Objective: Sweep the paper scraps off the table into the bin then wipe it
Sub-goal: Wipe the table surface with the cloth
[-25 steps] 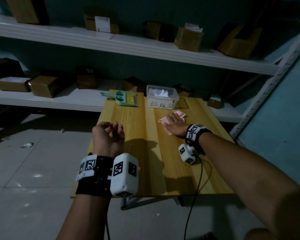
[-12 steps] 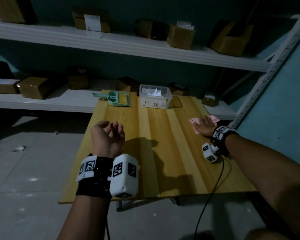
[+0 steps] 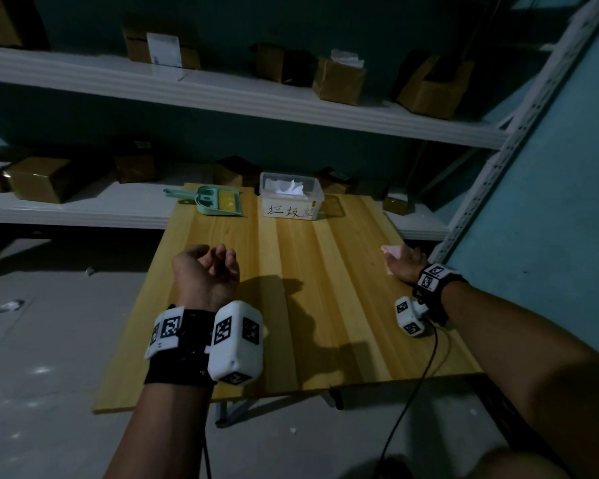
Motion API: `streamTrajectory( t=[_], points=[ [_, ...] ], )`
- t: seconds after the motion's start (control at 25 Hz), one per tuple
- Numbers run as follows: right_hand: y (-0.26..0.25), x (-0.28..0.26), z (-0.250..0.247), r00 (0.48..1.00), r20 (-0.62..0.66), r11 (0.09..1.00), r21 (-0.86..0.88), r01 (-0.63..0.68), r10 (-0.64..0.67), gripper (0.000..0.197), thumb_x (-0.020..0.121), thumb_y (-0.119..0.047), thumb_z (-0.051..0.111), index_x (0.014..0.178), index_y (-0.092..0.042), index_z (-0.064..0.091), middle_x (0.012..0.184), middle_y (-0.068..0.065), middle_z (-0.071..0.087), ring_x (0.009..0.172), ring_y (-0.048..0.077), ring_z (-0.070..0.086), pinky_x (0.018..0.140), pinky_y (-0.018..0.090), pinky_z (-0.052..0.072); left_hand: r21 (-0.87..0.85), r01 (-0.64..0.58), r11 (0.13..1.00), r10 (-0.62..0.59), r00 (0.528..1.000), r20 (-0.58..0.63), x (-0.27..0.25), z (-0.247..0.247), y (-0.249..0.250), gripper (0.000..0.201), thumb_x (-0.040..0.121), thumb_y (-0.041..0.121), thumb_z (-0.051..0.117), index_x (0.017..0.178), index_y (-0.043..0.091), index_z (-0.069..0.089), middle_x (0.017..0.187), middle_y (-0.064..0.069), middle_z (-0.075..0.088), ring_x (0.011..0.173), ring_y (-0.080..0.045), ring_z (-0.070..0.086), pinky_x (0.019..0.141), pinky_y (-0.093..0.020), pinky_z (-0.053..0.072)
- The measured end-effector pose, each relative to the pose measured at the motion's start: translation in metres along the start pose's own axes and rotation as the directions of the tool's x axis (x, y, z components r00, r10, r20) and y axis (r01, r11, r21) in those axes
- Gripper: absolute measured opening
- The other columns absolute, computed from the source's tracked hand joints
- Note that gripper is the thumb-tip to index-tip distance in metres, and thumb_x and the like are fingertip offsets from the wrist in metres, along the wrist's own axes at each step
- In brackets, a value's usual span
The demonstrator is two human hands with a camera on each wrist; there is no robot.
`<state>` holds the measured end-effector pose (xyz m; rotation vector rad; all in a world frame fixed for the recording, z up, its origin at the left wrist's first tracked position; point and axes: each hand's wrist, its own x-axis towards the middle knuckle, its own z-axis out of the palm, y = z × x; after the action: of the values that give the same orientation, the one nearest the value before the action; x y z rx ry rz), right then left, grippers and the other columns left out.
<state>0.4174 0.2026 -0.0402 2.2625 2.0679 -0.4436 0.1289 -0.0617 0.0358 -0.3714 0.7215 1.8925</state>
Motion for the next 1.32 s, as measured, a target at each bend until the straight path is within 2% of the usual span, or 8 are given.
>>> streamTrajectory(
  t=[0.12,0.28,0.36,0.48,0.72,0.92,1.04,1.32],
  points=[
    [-0.005,-0.021,-0.003,1.000,0.013,1.000,-0.018,0.020,-0.020,0.074,0.102,-0.056,0.022,0.157,-0.012,0.000,0.163,0.014,-0.011,0.151,0.032,-0.010,0.122,0.045,0.001,-0.007,0.003,1.000,-0.003,1.000,0.013,-0.002,0.001,-0.003,0.014,0.093,0.016,0.048,0.089,0.005,0.055,0.081,-0.004,0.056,0.073,-0.017,0.057,0.063,-0.018,0.046],
    [-0.006,-0.022,0.000,0.999,0.012,0.998,-0.046,0.031,-0.030,0.074,0.102,-0.056,0.021,0.157,-0.011,0.001,0.163,0.016,-0.010,0.150,0.033,-0.010,0.122,0.045,-0.001,-0.001,0.002,1.000,-0.002,1.000,0.014,-0.003,0.000,-0.003,0.013,0.093,0.015,0.047,0.090,0.005,0.055,0.080,-0.005,0.055,0.070,-0.018,0.055,0.062,-0.019,0.044],
    [-0.011,-0.029,0.001,1.000,0.013,0.997,-0.070,0.027,-0.026,0.075,0.101,-0.057,0.020,0.157,-0.010,0.001,0.163,0.016,-0.010,0.150,0.032,-0.010,0.122,0.046,-0.002,-0.018,-0.003,1.000,0.003,1.000,0.015,-0.002,0.001,-0.001,0.012,0.093,0.014,0.048,0.093,0.004,0.055,0.080,-0.005,0.055,0.070,-0.018,0.055,0.065,-0.019,0.044],
    [-0.024,-0.040,0.005,0.996,0.044,0.993,-0.090,0.081,-0.077,0.073,0.102,-0.055,0.019,0.157,-0.011,0.001,0.164,0.012,-0.012,0.150,0.029,-0.013,0.120,0.045,-0.005,-0.022,-0.005,1.000,0.006,1.000,0.005,-0.002,0.001,0.000,0.013,0.092,0.014,0.048,0.089,0.004,0.055,0.082,-0.005,0.056,0.071,-0.018,0.056,0.070,-0.019,0.045],
    [-0.058,-0.066,0.014,0.984,0.101,0.976,-0.148,0.159,-0.145,0.074,0.101,-0.057,0.016,0.157,-0.012,-0.003,0.163,0.010,-0.016,0.150,0.028,-0.017,0.119,0.045,-0.008,-0.031,-0.003,1.000,0.003,1.000,0.009,-0.004,-0.001,0.002,0.015,0.092,0.016,0.048,0.087,0.005,0.056,0.081,-0.005,0.056,0.069,-0.017,0.056,0.063,-0.019,0.044],
    [-0.093,-0.088,0.023,0.951,0.163,0.941,-0.176,0.290,-0.263,0.075,0.100,-0.059,0.011,0.156,-0.014,-0.010,0.162,0.011,-0.022,0.149,0.028,-0.020,0.119,0.044,-0.009,-0.039,0.001,0.999,-0.001,1.000,0.015,-0.008,-0.003,0.011,0.013,0.092,0.015,0.048,0.087,0.006,0.055,0.079,-0.004,0.056,0.068,-0.017,0.056,0.065,-0.019,0.043],
    [-0.123,-0.105,0.031,0.916,0.199,0.905,-0.182,0.385,-0.350,0.074,0.100,-0.059,0.011,0.156,-0.015,-0.011,0.161,0.010,-0.023,0.149,0.028,-0.021,0.121,0.045,-0.009,-0.030,-0.001,1.000,0.001,1.000,0.016,-0.009,-0.005,0.017,0.014,0.092,0.015,0.047,0.087,0.006,0.055,0.078,-0.003,0.056,0.066,-0.016,0.056,0.060,-0.019,0.042],
    [-0.176,-0.132,0.045,0.882,0.210,0.867,-0.193,0.460,-0.421,0.073,0.102,-0.055,0.012,0.156,-0.010,-0.011,0.161,0.013,-0.023,0.148,0.030,-0.022,0.119,0.043,-0.011,-0.032,-0.027,0.999,0.027,1.000,0.005,-0.008,-0.016,0.038,0.014,0.091,0.016,0.048,0.085,0.006,0.055,0.076,-0.003,0.056,0.064,-0.016,0.055,0.060,-0.019,0.043]
  ],
)
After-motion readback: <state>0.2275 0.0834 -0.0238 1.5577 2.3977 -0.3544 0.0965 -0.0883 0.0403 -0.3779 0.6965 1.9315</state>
